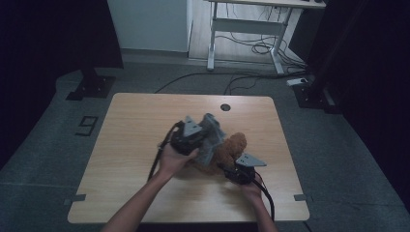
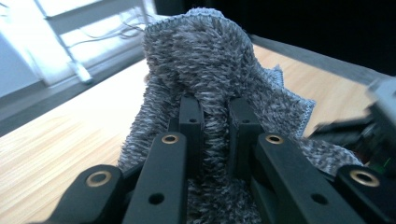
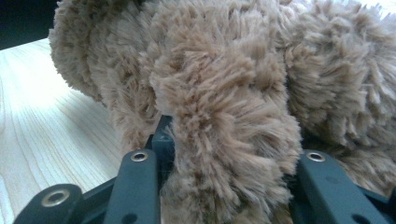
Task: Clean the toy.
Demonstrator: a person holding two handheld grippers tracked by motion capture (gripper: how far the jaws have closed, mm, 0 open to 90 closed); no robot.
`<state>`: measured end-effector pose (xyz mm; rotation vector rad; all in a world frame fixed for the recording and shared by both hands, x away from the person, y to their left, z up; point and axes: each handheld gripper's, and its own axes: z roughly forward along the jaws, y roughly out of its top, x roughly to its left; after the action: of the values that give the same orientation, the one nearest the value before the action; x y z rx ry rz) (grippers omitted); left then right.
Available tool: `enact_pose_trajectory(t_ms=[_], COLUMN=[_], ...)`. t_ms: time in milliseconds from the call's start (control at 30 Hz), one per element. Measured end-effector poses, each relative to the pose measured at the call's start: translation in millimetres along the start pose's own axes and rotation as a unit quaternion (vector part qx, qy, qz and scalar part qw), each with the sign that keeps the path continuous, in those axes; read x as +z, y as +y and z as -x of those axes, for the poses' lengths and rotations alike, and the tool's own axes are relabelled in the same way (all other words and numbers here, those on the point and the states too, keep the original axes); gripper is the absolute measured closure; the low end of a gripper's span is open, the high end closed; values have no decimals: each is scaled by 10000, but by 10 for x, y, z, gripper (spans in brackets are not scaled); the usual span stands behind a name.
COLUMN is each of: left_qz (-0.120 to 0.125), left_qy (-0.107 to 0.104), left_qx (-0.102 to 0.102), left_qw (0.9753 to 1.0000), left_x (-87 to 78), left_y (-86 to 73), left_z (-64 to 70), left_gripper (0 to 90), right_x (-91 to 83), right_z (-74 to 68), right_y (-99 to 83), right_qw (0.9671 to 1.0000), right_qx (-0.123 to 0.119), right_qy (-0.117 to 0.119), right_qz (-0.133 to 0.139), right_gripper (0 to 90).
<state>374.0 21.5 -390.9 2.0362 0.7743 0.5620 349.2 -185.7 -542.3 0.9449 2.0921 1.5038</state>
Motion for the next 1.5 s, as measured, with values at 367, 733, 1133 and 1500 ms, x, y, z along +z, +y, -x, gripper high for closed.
enact_pose_trajectory(t_ms=[367, 733, 1133, 1500], left_qz=[-618, -406, -732, -642], left_qy=[-56, 412, 937, 728], left_qx=[-235, -333, -860, -1245], left_qw=[9978, 9978, 9892, 9875], left_x=[629, 78, -161, -179], left_y=[-232, -513, -923, -938], left_z=[20, -426, -1023, -1161], left_gripper=[787, 790, 790, 791], right_x=[-2, 3, 1, 93], right_z=[-8, -10, -9, -9], right_y=[-3, 2, -1, 28], right_qw=[10000, 10000, 10000, 9993], right_qx=[-56, -52, -29, -192], right_qy=[3, -12, -14, -308], right_qz=[-43, -29, -26, 46], right_gripper=[580, 580, 580, 602])
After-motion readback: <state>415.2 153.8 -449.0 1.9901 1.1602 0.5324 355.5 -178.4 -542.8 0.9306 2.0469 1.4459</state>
